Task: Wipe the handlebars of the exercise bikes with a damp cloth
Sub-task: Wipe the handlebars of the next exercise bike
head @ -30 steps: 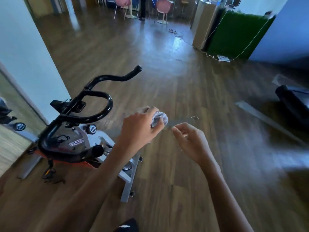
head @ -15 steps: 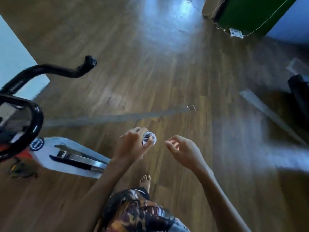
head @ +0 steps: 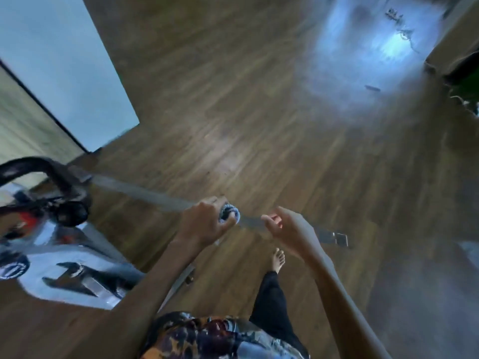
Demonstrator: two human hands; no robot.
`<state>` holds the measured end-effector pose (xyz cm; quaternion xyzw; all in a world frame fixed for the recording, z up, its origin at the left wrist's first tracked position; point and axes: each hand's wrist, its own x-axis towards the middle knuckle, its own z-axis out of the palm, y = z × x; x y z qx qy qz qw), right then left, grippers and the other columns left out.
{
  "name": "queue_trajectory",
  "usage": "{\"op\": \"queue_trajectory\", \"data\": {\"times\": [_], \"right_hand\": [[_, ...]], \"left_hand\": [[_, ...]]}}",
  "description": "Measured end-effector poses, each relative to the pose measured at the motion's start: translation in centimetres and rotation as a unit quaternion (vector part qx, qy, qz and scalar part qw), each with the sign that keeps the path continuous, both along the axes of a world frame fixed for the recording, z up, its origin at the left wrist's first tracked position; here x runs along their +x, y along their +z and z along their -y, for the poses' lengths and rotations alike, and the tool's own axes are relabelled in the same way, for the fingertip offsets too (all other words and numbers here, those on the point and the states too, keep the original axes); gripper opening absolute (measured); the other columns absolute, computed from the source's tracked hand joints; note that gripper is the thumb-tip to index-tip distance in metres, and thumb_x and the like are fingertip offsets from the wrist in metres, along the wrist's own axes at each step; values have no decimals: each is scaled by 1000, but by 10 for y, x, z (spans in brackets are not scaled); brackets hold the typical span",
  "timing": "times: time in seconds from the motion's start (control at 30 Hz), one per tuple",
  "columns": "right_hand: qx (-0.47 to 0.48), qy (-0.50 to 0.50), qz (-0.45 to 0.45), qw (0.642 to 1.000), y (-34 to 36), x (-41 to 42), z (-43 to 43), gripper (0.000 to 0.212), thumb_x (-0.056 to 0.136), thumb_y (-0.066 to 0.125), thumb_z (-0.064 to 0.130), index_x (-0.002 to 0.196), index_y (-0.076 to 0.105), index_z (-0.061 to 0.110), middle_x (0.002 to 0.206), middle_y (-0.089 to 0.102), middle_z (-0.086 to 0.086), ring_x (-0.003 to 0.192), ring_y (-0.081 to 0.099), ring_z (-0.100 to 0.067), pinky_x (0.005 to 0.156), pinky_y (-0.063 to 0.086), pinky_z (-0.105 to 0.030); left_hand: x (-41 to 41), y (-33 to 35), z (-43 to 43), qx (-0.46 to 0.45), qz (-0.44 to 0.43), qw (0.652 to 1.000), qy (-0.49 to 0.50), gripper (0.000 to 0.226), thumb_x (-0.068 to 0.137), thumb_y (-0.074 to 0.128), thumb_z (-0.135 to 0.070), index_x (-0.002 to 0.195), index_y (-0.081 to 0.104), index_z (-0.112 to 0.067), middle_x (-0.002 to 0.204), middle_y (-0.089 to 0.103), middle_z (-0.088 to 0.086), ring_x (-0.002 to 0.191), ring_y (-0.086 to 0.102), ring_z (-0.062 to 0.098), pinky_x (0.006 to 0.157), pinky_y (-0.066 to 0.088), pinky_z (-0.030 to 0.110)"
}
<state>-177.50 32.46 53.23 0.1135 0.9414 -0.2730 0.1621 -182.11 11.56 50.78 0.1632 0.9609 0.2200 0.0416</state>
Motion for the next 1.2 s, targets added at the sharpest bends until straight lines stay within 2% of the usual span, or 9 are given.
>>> {"op": "queue_trajectory", "data": {"times": [0.17, 0.33, 0.5, 0.6, 0.73, 0.8, 0.9, 1.1, 1.2], "right_hand": [[5, 138, -17, 990, -4, -126, -45, 23, 94, 47, 44, 90, 61, 25, 94, 69, 2, 89, 63, -23, 75, 43, -31], [11, 339, 17, 941, 3, -230, -35, 40, 83, 33, 55, 85, 57, 23, 88, 70, -7, 87, 64, -31, 68, 42, -32], [-46, 503, 26, 862, -6, -308, 31, 41, 74, 27, 68, 73, 50, 34, 68, 51, 12, 71, 56, -18, 75, 52, -40], [-65, 576, 48, 813, -24, -348, 75, 49, 77, 28, 81, 78, 53, 39, 70, 58, 12, 71, 61, -17, 74, 53, -45], [-74, 670, 43, 737, 1, -359, 136, 20, 93, 50, 48, 81, 52, 32, 68, 53, 15, 68, 57, -6, 64, 43, -29], [-80, 722, 44, 685, 5, -363, 165, 12, 96, 54, 32, 89, 56, 23, 73, 56, 14, 70, 58, -6, 64, 44, -26], [-55, 797, 30, 601, 7, -356, 204, 23, 96, 52, 40, 98, 64, 20, 87, 66, 8, 82, 66, -14, 73, 53, -33], [-80, 891, 22, 446, 20, -336, 265, 69, 78, 27, 82, 101, 65, 29, 97, 71, 14, 86, 66, -3, 77, 56, -37], [-94, 915, 12, 393, 32, -329, 290, 51, 86, 36, 69, 99, 64, 29, 97, 71, 12, 85, 67, -5, 78, 56, -37]], "left_hand": [[-64, -4, -33, 17, 4, 992, 128, 51, 77, 32, -63, 93, 65, -27, 88, 65, -6, 81, 64, 21, 65, 47, 31], [-95, 12, -45, 14, -5, 955, 297, 45, 79, 35, -61, 89, 62, -26, 78, 57, -7, 75, 61, 20, 58, 36, 27], [-112, 2, -31, 2, 25, 870, 492, 51, 76, 30, -65, 86, 61, -26, 81, 57, -8, 77, 60, 16, 63, 49, 31], [-115, -13, -20, -16, 7, 826, 564, 46, 82, 33, -62, 92, 65, -30, 85, 63, -11, 76, 62, 10, 57, 52, 29], [-118, -8, -13, -34, -28, 763, 645, 45, 87, 33, -58, 94, 66, -27, 83, 66, -12, 69, 63, 9, 51, 49, 25], [-116, -1, -12, -37, -36, 717, 695, 36, 91, 42, -54, 95, 66, -28, 84, 66, -13, 70, 62, 7, 50, 43, 22], [-103, 16, -16, -17, -28, 626, 779, 25, 91, 54, -48, 96, 66, -27, 90, 68, -13, 74, 65, 10, 53, 43, 24], [-79, 52, -31, -16, -95, 392, 915, 22, 90, 56, -46, 98, 69, -30, 99, 70, -10, 77, 64, 16, 60, 45, 27], [-70, 56, -40, -31, -184, 259, 948, 34, 86, 48, -52, 92, 68, -25, 88, 71, -5, 73, 65, 20, 62, 52, 33]]}}
